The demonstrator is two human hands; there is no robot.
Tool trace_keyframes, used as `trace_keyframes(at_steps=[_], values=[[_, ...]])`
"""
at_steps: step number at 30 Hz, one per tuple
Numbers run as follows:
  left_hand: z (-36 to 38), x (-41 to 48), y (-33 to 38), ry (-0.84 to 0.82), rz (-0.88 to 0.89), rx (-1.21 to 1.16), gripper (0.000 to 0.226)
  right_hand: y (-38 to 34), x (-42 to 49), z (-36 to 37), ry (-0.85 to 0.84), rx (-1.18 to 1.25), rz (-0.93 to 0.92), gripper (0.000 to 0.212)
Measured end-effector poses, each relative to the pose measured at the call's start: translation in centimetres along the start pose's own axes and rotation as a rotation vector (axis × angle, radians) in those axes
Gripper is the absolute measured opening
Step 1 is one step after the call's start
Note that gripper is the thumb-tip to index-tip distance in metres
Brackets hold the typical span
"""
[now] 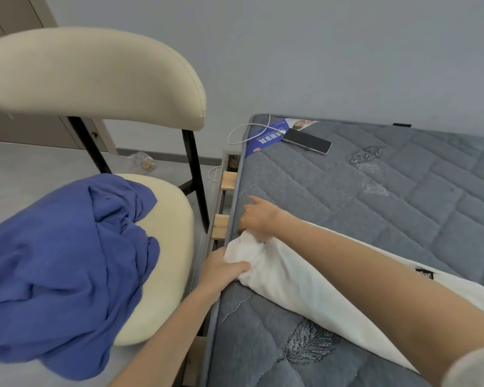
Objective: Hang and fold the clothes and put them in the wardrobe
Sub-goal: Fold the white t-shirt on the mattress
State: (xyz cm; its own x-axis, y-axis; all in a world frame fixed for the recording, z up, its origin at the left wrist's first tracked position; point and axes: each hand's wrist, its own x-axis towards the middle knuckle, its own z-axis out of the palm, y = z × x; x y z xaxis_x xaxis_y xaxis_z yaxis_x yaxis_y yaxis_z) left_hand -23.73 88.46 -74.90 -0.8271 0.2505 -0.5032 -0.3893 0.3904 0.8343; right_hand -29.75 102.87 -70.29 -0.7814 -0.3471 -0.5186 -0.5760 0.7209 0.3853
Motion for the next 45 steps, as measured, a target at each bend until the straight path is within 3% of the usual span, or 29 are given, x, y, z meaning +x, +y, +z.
trace_keyframes(at_steps=[8,11,13,16,22,24,26,28,30,31,33,35,38,42,45], values=[[2.9,-3.8,5.5,0.138,0.42,0.129,0.03,3.8,-8.0,1.4,0.357,0.175,0.149,0.028],[6.5,-6.1,7.2,0.108,0.515,0.08,0.038,4.7,-12.4,3.3,0.477,0.166,0.231,0.026],[9.3,-7.6,7.7,0.044,0.551,0.038,0.039,5.2,-15.5,5.2,0.554,0.161,0.298,0.035],[13.3,-9.2,7.3,-0.087,0.597,0.094,0.036,4.8,-19.9,8.5,0.565,0.11,0.39,0.038],[19.7,-9.8,3.2,-0.236,0.699,0.489,0.027,1.1,-24.8,16.8,0.422,0.217,0.498,0.032],[20.2,-9.8,2.0,-0.316,0.747,0.581,0.033,-0.1,-25.4,18.4,0.366,0.368,0.522,0.032],[19.8,-9.6,1.2,-0.294,0.898,0.685,0.043,-1.2,-26.0,19.7,0.339,0.546,0.633,0.044],[18.4,-9.1,0.6,-0.138,1.025,0.763,0.054,-2.2,-26.0,19.9,0.405,0.877,0.914,0.037],[17.0,-8.8,0.3,-0.01,0.972,0.791,0.068,-2.7,-25.4,19.5,0.575,1.264,1.236,0.016],[16.4,-8.7,0.1,0.034,0.92,0.801,0.074,-2.7,-24.9,19.2,0.602,1.458,1.35,0.018],[15.4,-8.4,-0.4,0.064,0.808,0.798,0.077,-2.7,-23.9,18.5,0.498,1.798,1.419,0.053],[14.7,-8.1,-0.7,0.038,0.752,0.778,0.074,-2.9,-23.0,17.6,0.378,1.933,1.384,0.079],[14.7,-7.8,-0.6,-0.065,0.791,0.788,0.073,-3.9,-22.3,16.7,0.304,1.891,1.329,0.079],[13.6,-7.2,-0.9,-0.217,0.885,0.924,0.077,-5.3,-22.2,16.7,0.356,1.699,1.362,0.052],[12.4,-6.7,-1.8,-0.265,1.008,1.212,0.108,-6.5,-22.5,17.5,0.467,1.573,1.382,0.043]])
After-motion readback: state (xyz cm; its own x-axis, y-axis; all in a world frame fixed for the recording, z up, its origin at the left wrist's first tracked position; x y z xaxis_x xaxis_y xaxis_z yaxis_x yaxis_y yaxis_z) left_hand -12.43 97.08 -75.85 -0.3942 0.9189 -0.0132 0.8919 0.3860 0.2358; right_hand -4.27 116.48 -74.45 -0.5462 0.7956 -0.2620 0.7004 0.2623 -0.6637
